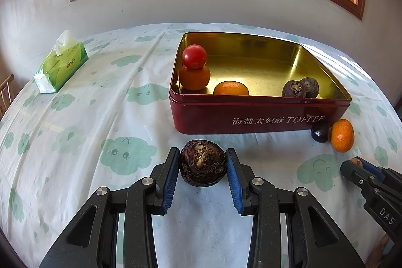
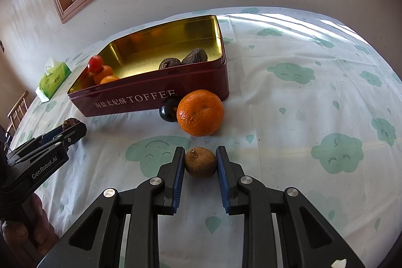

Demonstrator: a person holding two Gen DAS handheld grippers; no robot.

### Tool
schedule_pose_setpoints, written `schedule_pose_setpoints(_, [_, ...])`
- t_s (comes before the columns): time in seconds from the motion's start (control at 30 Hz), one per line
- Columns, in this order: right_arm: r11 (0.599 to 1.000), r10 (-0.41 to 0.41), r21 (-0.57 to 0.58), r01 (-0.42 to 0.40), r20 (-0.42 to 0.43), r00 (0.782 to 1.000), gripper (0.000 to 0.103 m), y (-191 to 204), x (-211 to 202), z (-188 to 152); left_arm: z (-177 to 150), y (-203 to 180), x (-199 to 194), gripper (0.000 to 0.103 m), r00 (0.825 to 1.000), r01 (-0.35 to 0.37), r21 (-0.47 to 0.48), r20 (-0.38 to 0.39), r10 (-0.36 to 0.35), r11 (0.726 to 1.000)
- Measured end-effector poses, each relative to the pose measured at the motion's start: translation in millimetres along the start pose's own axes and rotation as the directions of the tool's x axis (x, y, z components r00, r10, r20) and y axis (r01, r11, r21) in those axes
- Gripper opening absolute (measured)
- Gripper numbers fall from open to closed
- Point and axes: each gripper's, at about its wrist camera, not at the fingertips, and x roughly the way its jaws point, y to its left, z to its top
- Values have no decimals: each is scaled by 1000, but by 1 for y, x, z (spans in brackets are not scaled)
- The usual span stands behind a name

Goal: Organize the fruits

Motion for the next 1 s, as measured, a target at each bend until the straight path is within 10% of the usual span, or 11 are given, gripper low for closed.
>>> schedule_pose_setpoints(1.0, [1000, -1, 0, 1, 0, 1000, 24, -1, 0, 0, 0, 2, -1, 38, 1000, -1, -4, 3, 1, 1000])
